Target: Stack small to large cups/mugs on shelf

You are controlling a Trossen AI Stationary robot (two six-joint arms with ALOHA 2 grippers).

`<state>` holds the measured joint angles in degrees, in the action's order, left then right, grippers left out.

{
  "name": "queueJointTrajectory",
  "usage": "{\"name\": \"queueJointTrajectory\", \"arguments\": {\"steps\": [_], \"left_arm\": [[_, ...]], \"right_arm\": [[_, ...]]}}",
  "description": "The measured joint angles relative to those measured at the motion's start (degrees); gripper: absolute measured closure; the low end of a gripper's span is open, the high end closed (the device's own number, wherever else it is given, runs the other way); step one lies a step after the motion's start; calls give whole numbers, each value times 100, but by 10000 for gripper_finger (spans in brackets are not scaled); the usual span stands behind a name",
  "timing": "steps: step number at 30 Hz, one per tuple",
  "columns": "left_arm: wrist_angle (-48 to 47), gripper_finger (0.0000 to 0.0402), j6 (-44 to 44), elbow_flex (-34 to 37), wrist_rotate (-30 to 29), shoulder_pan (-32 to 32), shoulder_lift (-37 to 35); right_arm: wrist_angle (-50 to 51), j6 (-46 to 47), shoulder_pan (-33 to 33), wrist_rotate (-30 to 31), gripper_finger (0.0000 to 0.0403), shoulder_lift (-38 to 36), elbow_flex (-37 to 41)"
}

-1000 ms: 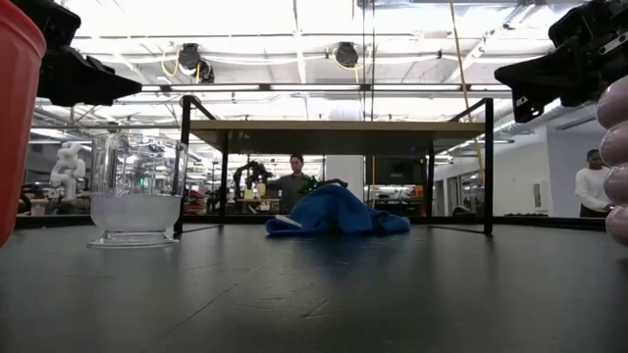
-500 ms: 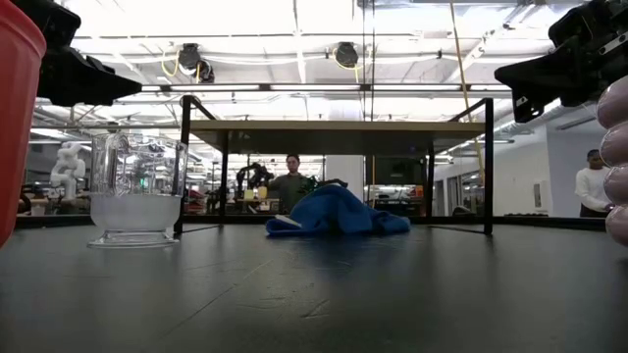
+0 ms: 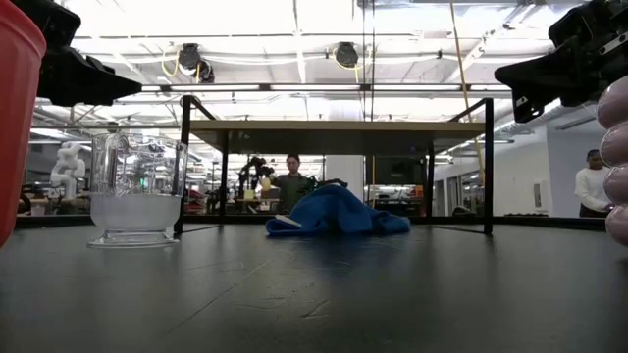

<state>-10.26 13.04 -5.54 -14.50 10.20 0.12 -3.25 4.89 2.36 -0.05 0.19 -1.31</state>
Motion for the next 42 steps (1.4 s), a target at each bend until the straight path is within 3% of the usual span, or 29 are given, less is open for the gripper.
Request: {"name": "queueJointTrajectory", "arguments": {"steps": [42], "left_arm": [[36, 378, -162, -1, 0, 1, -2]], "right_arm": [[-2, 0, 1, 1, 403, 0, 1]]}}
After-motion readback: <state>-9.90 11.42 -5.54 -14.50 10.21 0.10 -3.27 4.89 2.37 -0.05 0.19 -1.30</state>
